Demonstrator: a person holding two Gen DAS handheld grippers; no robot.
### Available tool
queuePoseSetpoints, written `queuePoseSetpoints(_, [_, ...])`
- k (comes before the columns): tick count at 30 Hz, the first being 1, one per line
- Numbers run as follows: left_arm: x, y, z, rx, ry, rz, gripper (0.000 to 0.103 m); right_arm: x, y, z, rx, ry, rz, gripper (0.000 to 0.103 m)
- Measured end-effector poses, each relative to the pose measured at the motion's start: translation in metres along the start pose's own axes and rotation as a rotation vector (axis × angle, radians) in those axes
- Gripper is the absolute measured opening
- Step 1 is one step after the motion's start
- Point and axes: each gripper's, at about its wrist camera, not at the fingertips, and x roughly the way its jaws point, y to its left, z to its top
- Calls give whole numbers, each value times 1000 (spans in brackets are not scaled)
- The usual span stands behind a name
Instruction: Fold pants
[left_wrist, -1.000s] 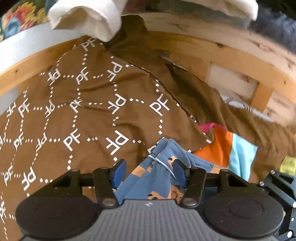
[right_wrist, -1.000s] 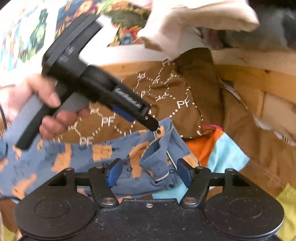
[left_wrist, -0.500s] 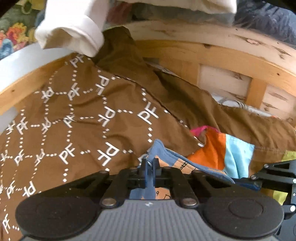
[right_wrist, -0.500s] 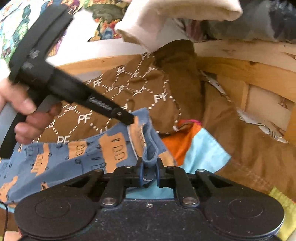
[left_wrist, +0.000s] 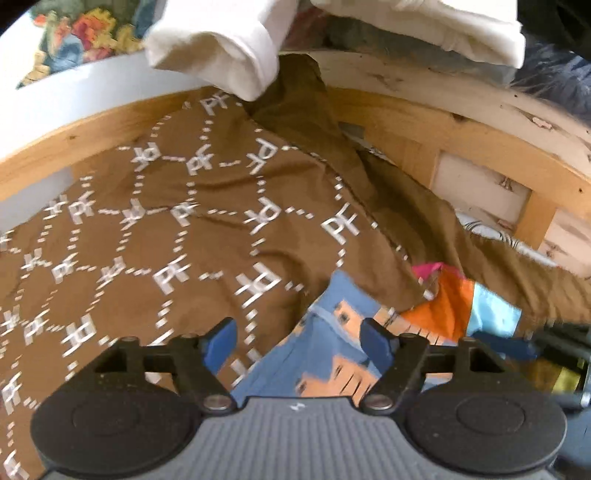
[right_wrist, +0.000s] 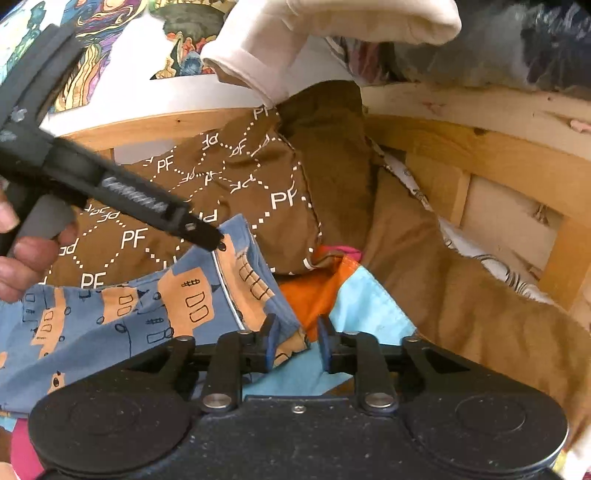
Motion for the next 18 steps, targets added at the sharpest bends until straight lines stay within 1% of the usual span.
queuePoseSetpoints(1, [-8, 1, -9, -2, -12, 16, 87, -2, 1, 0, -7, -8, 1, 38])
queuePoseSetpoints(2, [-15, 1, -17, -2, -19, 27, 90, -3, 2, 1, -17, -19, 3, 42])
queuePoseSetpoints(4, [-30, 1, -40, 8, -19, 56, 90, -5, 4, 3, -36, -37, 12, 58])
queuePoseSetpoints(5, [-37, 1, -49, 11, -15, 70, 91, -6, 5, 4, -45, -44, 20, 61])
queuePoseSetpoints(6, [-45, 0, -63, 15, -7, 92, 92, -6, 6, 4, -55, -45, 25, 67])
queuePoseSetpoints(7, [-51, -1, -76, 19, 2, 113, 93, -4, 7, 4, -66, -36, 24, 70])
queuePoseSetpoints(8, [-56, -1, -87, 27, 12, 134, 94, 0, 8, 3, -81, -13, 19, 75])
queuePoseSetpoints(10, [-63, -7, -115, 71, 43, 196, 94, 9, 11, -2, -130, 59, -17, 77])
queuePoseSetpoints(12, [-67, -12, -137, 112, 77, 250, 95, 6, 17, -8, -203, 66, -43, 77])
queuePoseSetpoints(13, [-72, -14, -150, 115, 82, 270, 96, 3, 20, -10, -227, 67, -53, 77])
queuePoseSetpoints(15, [-85, -11, -165, 59, 72, 280, 100, -3, 25, -12, -262, 69, -59, 81])
queuePoseSetpoints(18, [-102, 0, -174, -77, 102, 268, 101, -12, 32, -10, -278, 45, -40, 86])
